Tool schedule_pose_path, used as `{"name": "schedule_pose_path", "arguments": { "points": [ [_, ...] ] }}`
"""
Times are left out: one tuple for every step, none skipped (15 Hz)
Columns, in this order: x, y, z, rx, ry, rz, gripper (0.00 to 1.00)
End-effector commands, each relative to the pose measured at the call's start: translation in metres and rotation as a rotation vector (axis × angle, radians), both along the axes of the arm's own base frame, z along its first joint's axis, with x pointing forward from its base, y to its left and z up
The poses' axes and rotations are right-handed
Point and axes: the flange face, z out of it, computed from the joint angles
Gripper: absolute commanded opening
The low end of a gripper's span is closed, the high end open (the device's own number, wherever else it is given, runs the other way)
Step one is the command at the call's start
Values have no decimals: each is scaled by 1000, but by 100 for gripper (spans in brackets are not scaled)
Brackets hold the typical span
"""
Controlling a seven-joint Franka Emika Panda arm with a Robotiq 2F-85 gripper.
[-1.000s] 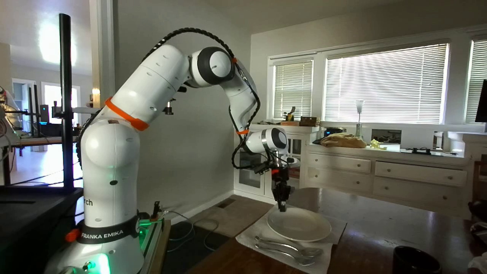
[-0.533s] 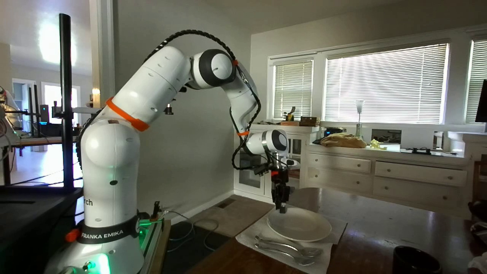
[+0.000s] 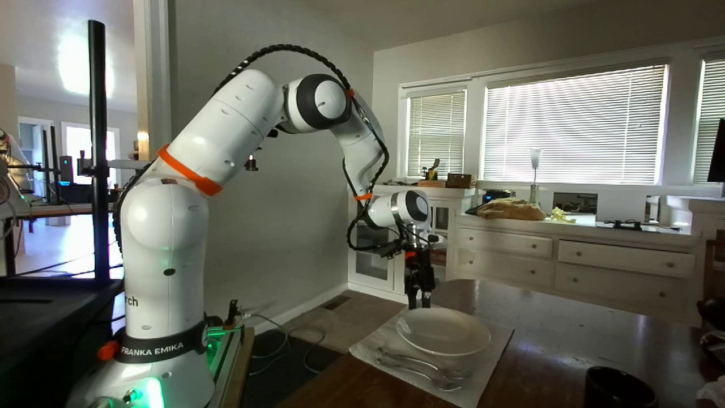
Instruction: Move the white placemat forwards.
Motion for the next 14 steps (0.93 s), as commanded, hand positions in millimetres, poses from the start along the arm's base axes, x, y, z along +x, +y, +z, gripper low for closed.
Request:
{"name": "schedule_pose_path", "arguments": {
  "points": [
    [0, 4, 8, -15, 21, -27, 100],
    [0, 5, 11, -10, 27, -23, 100],
    [0, 7, 14, -3, 24, -18, 100],
    [0, 9, 20, 4, 19, -18, 100],
    [0, 11, 27, 18, 14, -16, 100],
    [-1, 12, 37, 36, 11, -17, 100],
    [0, 14, 46, 59, 9, -15, 100],
    [0, 15, 60, 75, -2, -17, 100],
    [-1, 15, 74, 96, 0, -18, 100],
    [-1, 12, 89, 120, -4, -19, 100],
    [-1, 10, 106, 162, -1, -14, 100],
    [-1, 6, 126, 202, -10, -9, 100],
    [1, 0, 141, 243, -14, -5, 100],
    [3, -5, 159, 301, -28, 4, 100]
  ]
}}
